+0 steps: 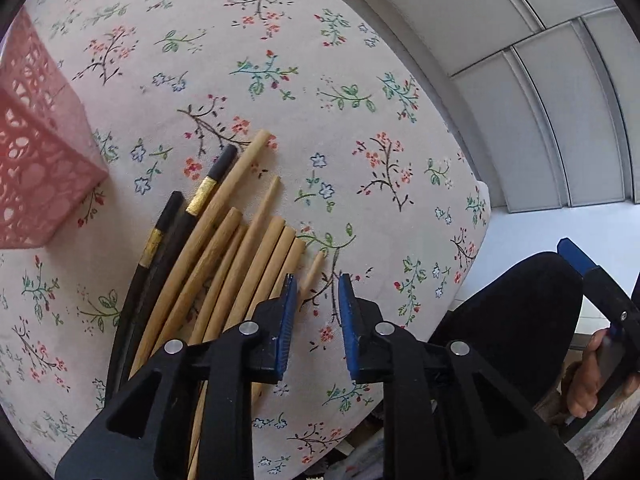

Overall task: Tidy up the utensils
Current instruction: 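Close the left gripper on one wooden chopstick and lift it upright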

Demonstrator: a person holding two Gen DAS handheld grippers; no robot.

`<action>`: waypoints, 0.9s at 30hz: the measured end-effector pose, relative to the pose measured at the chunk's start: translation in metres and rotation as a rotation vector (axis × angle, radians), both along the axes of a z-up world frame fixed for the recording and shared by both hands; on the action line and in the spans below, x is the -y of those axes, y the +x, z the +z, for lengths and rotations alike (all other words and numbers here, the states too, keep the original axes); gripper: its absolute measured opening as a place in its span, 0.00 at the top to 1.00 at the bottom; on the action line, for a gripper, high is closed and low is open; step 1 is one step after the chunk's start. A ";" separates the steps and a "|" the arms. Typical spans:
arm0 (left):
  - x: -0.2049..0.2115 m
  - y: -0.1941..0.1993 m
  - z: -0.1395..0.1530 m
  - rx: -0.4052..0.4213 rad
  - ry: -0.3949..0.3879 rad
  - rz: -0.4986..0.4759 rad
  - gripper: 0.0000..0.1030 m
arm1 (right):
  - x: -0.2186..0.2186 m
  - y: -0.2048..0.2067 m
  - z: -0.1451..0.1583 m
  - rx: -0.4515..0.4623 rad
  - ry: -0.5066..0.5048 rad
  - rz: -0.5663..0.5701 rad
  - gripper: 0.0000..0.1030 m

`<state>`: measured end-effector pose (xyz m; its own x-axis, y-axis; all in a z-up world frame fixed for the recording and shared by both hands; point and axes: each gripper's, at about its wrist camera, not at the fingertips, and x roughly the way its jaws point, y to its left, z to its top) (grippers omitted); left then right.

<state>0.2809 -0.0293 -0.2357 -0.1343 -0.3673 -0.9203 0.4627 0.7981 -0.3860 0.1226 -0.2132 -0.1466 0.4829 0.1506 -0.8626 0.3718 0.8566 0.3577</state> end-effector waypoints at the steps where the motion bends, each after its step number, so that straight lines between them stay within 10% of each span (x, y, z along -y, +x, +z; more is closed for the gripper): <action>1: -0.005 0.002 0.000 -0.017 -0.011 0.015 0.81 | -0.001 0.001 -0.001 -0.003 0.000 0.004 0.06; 15: -0.024 0.005 -0.001 -0.015 0.021 0.070 0.88 | -0.007 0.003 -0.005 -0.014 -0.005 0.019 0.06; 27: 0.023 -0.027 0.009 0.195 0.284 -0.201 0.82 | -0.010 0.003 -0.010 -0.036 0.027 0.024 0.06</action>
<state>0.2538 -0.0519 -0.2265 0.0099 -0.0788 -0.9968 0.6634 0.7464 -0.0524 0.1254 -0.2036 -0.1565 0.4477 0.1853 -0.8748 0.3645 0.8555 0.3678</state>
